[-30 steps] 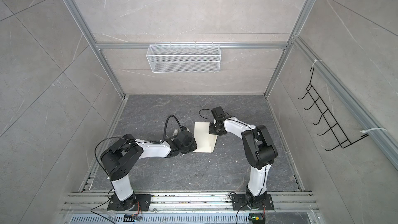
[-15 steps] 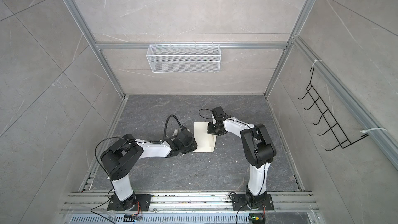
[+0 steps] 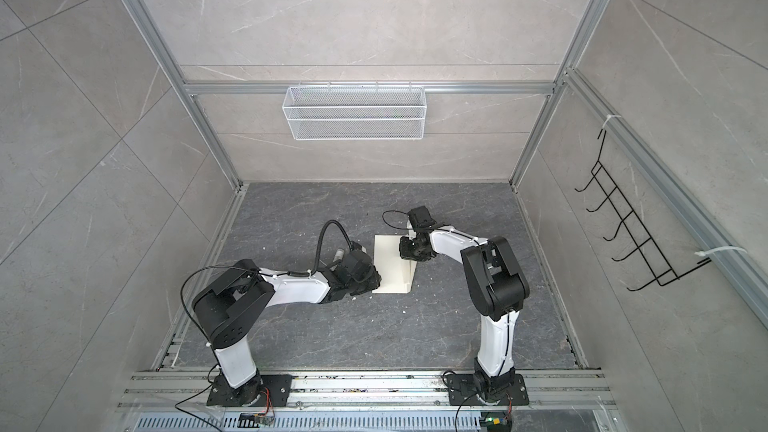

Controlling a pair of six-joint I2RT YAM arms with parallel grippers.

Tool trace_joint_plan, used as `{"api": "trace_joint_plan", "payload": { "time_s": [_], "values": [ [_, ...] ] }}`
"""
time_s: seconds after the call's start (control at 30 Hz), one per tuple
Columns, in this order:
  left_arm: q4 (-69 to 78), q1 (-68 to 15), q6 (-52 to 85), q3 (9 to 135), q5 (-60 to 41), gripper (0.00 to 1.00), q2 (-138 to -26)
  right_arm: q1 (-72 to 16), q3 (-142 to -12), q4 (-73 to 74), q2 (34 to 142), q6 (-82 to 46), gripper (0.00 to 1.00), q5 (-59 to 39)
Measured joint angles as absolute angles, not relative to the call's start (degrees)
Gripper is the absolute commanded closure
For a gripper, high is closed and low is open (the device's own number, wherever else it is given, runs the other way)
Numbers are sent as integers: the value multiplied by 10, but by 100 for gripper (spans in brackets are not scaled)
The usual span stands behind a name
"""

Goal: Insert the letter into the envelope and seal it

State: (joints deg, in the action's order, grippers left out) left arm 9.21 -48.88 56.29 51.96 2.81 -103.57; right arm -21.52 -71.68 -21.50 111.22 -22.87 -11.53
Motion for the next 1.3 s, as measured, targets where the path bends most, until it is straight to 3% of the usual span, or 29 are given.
{"api": "trace_joint_plan", "payload": {
  "time_s": [0.13, 0.3, 0.5, 0.77, 1.0, 1.3],
  "values": [
    [74, -489, 545, 520, 47, 60, -992, -215, -732, -242, 1105, -222, 47, -107],
    [60, -489, 517, 520, 75, 42, -925, -215, -743, -268, 1079, -211, 33, -105],
    [52, -489, 492, 525, 90, 35, -909, -215, -755, -293, 1056, -208, 27, -107],
    [51, -489, 478, 528, 96, 11, -915, -215, -757, -328, 1009, -210, 26, -91],
    [51, -478, 478, 556, 89, 12, -935, -215, -715, -314, 962, -240, 30, -92],
    [51, -441, 505, 588, 23, 30, -1006, -217, -696, -286, 996, -279, 39, -88]
  ]
}}
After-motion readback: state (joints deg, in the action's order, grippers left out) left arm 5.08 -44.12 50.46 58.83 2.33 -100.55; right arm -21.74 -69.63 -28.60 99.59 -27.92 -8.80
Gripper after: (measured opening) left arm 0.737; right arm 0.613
